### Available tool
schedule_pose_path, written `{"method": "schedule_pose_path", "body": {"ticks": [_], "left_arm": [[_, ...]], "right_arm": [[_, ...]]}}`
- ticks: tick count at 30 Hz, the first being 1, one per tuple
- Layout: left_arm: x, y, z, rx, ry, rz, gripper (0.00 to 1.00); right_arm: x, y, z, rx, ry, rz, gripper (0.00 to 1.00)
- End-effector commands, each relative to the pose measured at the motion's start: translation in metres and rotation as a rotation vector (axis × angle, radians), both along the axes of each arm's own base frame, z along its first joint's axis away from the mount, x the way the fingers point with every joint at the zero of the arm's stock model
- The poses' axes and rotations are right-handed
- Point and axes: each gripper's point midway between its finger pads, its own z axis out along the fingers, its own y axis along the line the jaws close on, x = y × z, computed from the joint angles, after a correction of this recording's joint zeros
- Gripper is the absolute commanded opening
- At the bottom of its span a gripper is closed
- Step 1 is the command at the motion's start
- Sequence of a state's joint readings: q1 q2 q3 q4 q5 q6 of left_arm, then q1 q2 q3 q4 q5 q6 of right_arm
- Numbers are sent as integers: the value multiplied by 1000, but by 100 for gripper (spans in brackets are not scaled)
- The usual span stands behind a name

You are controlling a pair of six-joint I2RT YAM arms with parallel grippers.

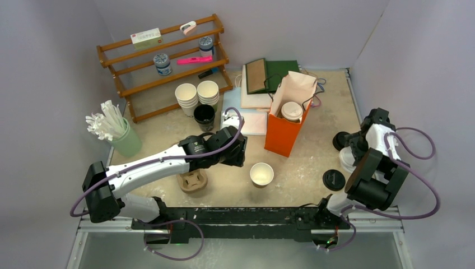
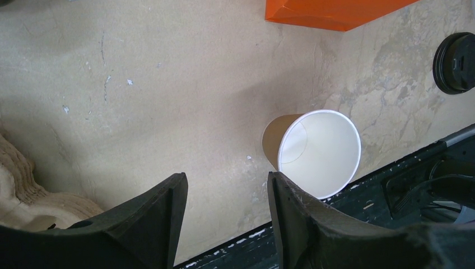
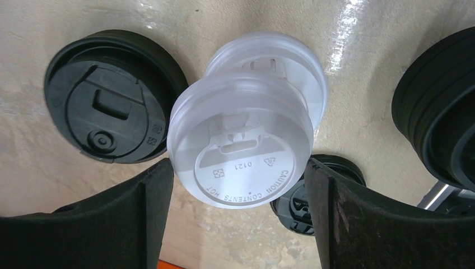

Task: Pack the takeout coffee
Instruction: Pick up the cup lid.

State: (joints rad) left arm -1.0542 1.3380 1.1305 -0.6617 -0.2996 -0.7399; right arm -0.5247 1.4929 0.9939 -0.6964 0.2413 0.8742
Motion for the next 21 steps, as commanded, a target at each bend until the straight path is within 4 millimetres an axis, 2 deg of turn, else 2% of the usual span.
{"method": "schedule_pose_path", "body": {"ticks": [1,7,10,13,16,18,21], "left_arm": [[7,-4,11,-9,-27,-1,57],[7,-6,16,-5,-33,-23,57],[4,-12,21,-16,-37,-79,56],[-5,-32,34,-89,-49,-211,54],[-19,-58,57,-228,-75,-361,50],[-27,-76,73,-336,-96,-437,47],[-39,-93,85,-460,-90,-507,45]], "right_arm": [[6,-9,37,-49,-46,-30,80],[17,11,62,4,-125,-6,81],[19,30,69,55,-155,34,82],[14,63,70,136,-160,95,83],[3,93,74,203,-173,158,84],[-7,108,82,252,-198,185,83],[-21,129,99,319,-240,235,83]]}}
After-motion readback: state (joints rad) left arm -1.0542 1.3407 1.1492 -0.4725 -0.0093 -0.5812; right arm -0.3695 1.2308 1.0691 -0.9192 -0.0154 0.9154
